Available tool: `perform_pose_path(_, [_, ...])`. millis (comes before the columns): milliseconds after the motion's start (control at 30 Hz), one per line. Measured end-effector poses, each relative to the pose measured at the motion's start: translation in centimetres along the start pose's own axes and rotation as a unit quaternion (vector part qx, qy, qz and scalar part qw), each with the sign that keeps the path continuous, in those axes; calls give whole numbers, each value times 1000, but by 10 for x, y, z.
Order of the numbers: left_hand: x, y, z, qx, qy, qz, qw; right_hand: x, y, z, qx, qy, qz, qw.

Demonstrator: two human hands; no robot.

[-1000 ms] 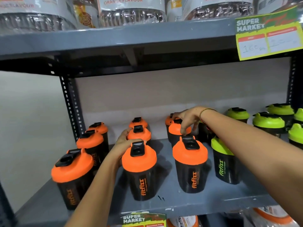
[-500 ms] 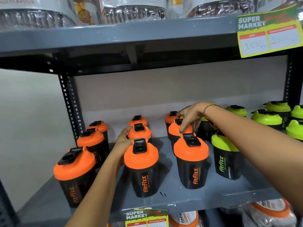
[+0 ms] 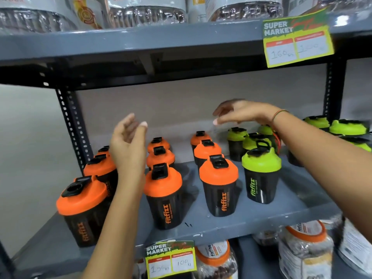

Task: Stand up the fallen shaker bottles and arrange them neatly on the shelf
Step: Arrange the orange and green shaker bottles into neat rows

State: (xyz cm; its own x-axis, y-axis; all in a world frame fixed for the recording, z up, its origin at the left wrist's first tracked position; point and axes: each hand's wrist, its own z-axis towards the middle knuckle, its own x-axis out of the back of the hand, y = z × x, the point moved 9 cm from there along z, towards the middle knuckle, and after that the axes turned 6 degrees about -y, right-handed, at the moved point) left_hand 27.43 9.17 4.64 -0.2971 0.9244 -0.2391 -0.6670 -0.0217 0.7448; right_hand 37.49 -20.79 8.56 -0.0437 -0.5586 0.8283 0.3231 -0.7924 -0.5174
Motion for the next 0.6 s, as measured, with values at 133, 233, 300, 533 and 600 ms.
perform_pose_path(133, [-46,68,-60,-101,-62,-104,988,54,21,-38,27,178,101,978])
perform_pose_path(233, [-105,66,-124,-76,-195,-109,972,66,46,-64,23,239,141,960])
perform_pose_path(300, [-141,37,-165,-21,-269,-86,959,67,68,-79,11,271,176,946])
perform_pose_path(533, [-206,-57,-227,54,-327,172,928,30,148,-95,0,286,256,923])
perform_pose_path(600, [-213,-67,-224,58,-299,199,931,11,172,-85,-16,263,271,926])
